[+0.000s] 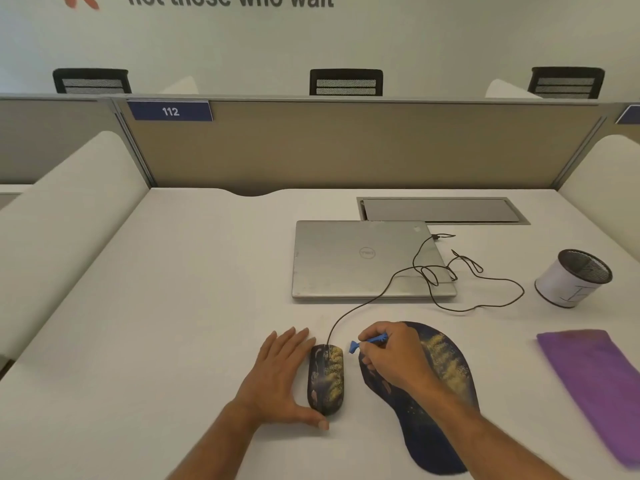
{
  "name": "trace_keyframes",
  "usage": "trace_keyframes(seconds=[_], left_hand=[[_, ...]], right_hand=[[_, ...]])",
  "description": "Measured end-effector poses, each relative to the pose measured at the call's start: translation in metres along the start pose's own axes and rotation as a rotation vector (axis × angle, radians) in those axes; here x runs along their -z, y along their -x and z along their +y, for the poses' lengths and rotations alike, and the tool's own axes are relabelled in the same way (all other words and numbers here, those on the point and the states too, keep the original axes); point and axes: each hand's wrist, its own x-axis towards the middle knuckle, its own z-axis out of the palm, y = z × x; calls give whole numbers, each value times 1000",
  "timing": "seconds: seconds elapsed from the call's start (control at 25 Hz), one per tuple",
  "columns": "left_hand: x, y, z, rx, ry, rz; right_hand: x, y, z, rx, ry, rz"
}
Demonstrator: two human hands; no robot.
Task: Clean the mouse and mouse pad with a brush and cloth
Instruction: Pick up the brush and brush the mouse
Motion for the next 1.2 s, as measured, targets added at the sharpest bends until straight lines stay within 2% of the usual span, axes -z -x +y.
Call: trace_keyframes(seconds=[0.32, 0.56, 0.72, 0.88, 1.04, 1.2], left_hand=[[-1, 0, -1, -19, 23, 58], [-1, 1, 0, -20, 41, 82], [-1, 0, 0, -10, 48, 89], [0, 0, 0, -8, 40, 85], [0, 0, 1, -1, 36, 79], [1, 0, 1, -1, 35, 78]], right_hand=[[-1, -3, -1, -27, -39, -13], [-2, -6, -3, -72, -65, -125], [-1, -9, -2, -77, -143, -58], [-3, -10, -1, -80, -127, -119], [-3, -12, 0, -56, -144, -55], [-3, -10, 1, -11, -123, -157]])
